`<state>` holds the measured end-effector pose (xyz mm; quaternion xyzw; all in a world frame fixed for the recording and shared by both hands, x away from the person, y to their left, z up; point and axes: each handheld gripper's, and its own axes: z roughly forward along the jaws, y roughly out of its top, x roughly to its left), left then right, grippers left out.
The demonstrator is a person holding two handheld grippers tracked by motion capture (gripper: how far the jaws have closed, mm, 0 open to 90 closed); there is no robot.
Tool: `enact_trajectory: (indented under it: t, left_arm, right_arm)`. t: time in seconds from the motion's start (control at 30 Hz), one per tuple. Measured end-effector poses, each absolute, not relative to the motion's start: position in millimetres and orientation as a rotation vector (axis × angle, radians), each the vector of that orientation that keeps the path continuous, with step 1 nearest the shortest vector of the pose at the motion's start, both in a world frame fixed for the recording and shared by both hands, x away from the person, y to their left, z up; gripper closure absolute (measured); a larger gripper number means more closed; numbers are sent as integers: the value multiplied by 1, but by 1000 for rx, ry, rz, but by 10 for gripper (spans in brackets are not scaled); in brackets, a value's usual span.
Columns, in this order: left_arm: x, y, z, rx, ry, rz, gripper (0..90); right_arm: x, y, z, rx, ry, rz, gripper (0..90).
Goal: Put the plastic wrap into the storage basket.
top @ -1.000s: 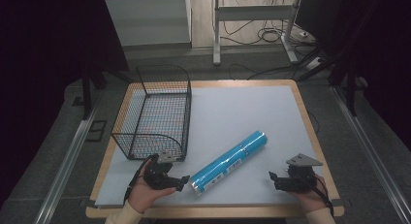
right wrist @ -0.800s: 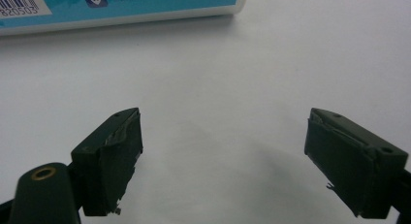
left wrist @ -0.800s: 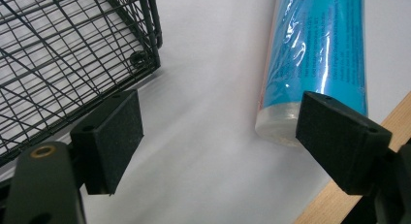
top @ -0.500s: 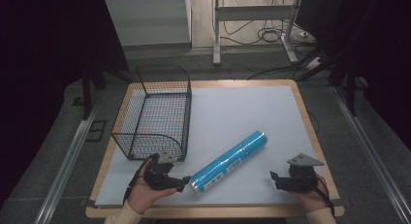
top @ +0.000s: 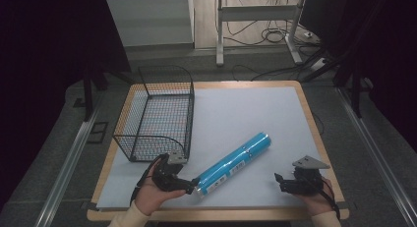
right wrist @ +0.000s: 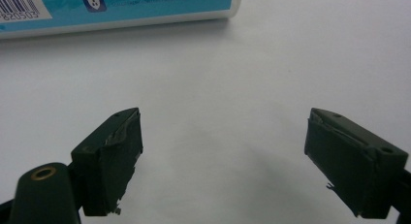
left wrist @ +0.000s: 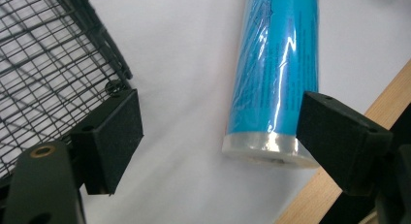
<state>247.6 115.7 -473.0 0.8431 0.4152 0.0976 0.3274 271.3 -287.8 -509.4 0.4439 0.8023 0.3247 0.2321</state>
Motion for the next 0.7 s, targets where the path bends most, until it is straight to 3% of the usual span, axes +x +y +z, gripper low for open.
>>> enact_trajectory:
  t: [0.7]
  left_arm:
    - [267,82,-462,2262,1022,217,166]
  right_arm:
    - [269,-288,-508,1208,2197,924,139]
